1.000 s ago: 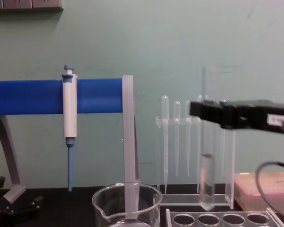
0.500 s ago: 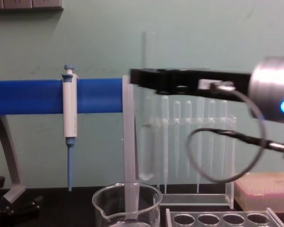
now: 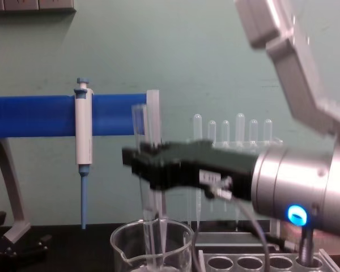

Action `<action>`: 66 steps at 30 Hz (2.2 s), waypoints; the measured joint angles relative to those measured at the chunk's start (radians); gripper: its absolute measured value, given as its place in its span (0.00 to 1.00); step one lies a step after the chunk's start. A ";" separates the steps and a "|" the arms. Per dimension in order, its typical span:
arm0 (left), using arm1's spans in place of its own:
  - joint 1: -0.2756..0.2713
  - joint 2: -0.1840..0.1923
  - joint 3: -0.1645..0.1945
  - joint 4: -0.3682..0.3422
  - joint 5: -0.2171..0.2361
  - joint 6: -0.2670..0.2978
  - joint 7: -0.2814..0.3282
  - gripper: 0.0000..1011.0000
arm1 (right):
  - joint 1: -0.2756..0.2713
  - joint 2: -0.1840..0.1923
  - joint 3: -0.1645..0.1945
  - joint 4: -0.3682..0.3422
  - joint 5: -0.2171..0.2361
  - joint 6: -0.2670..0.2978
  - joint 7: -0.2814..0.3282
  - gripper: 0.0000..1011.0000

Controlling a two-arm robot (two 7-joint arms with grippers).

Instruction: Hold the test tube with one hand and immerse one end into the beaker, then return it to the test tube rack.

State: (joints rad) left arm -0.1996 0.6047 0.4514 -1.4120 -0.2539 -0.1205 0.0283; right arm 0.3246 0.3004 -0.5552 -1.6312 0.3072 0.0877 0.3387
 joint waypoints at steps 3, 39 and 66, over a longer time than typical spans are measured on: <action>0.000 0.000 0.000 0.000 0.000 0.000 0.000 0.99 | -0.019 -0.013 -0.003 0.038 -0.013 -0.039 0.002 0.22; 0.000 0.000 0.000 0.000 0.000 0.000 0.000 0.99 | -0.095 -0.085 0.056 0.147 -0.067 -0.164 0.015 0.22; 0.000 0.000 0.000 0.000 0.000 0.000 0.000 0.99 | -0.092 -0.082 0.053 0.146 -0.066 -0.162 0.014 0.22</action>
State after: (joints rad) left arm -0.1996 0.6047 0.4514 -1.4120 -0.2539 -0.1205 0.0283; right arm 0.2326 0.2181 -0.5021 -1.4853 0.2413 -0.0744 0.3529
